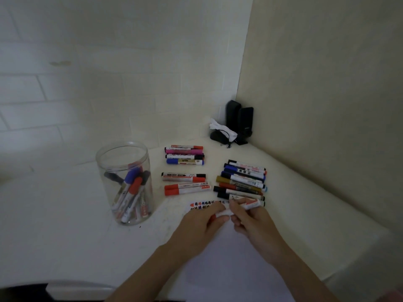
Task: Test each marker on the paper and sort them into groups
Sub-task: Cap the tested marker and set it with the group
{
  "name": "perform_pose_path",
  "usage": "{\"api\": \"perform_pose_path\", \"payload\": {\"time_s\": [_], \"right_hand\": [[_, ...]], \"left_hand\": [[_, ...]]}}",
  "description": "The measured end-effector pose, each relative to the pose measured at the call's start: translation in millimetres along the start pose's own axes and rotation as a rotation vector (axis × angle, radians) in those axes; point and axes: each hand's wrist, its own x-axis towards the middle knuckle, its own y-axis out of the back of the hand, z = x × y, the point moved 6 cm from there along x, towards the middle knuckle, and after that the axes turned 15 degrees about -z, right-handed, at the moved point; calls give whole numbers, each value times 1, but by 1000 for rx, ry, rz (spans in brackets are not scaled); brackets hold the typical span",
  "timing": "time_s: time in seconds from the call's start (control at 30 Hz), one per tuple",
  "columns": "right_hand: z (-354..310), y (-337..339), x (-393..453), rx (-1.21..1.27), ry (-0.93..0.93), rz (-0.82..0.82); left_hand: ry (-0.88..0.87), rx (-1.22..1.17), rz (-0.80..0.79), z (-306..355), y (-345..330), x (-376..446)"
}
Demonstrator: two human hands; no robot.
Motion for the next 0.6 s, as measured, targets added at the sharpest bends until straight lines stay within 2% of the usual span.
{"api": "perform_pose_path", "payload": {"time_s": [0.13,0.2,0.3,0.43,0.6], "right_hand": [[2,6,-6,-15,-47,47],[2,19,-10,52,-75,128],[3,45,-15,126,-120,221],[4,58,-7,-59,-124,272],[6,45,24,-189,-87,262]], "left_hand": [[107,-89,-115,-3,1,-4],[206,-111,-100,-13,6,-8],[299,45,-45,-37,13,-11],[287,208,-90,-51,8,0],[278,256,-87,-63,1,19]]}}
